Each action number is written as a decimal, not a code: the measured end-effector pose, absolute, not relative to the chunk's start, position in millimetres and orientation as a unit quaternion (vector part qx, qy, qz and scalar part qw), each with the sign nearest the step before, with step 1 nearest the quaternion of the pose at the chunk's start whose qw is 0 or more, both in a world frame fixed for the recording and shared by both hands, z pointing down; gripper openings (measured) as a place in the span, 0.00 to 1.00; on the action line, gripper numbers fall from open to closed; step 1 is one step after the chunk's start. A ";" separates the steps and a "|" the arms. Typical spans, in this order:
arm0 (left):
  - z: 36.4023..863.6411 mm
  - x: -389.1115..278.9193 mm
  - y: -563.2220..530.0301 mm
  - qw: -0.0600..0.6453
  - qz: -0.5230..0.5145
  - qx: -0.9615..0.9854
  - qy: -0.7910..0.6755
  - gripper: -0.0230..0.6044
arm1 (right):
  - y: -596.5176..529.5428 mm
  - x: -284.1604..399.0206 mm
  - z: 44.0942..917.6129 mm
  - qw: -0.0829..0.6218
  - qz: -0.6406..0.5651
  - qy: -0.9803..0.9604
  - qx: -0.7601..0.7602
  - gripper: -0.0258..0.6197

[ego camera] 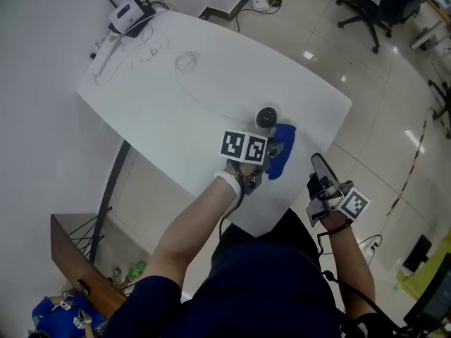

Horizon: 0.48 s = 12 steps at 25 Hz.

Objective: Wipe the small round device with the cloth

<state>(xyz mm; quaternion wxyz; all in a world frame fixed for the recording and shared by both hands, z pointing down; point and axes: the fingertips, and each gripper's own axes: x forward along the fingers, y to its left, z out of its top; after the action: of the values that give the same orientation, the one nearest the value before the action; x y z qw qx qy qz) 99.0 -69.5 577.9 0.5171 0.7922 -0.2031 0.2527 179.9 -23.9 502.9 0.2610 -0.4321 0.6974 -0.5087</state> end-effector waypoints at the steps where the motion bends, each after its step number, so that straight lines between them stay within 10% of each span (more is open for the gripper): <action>1: 578.8 103.8 -74.9 0.524 0.244 0.789 -0.209 0.22 | -23.6 183.7 504.3 0.262 -0.507 0.696 -0.435 0.23; 12: 580.3 73.5 -58.4 0.551 0.219 0.771 -0.231 0.22 | -24.4 190.8 509.5 0.257 -0.515 0.695 -0.431 0.22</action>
<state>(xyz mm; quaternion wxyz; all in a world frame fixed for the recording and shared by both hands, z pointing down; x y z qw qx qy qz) 73.5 -58.4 580.3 0.5513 0.7711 -0.2313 0.2190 190.8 -24.4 509.5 0.2570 -0.4305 0.6949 -0.5155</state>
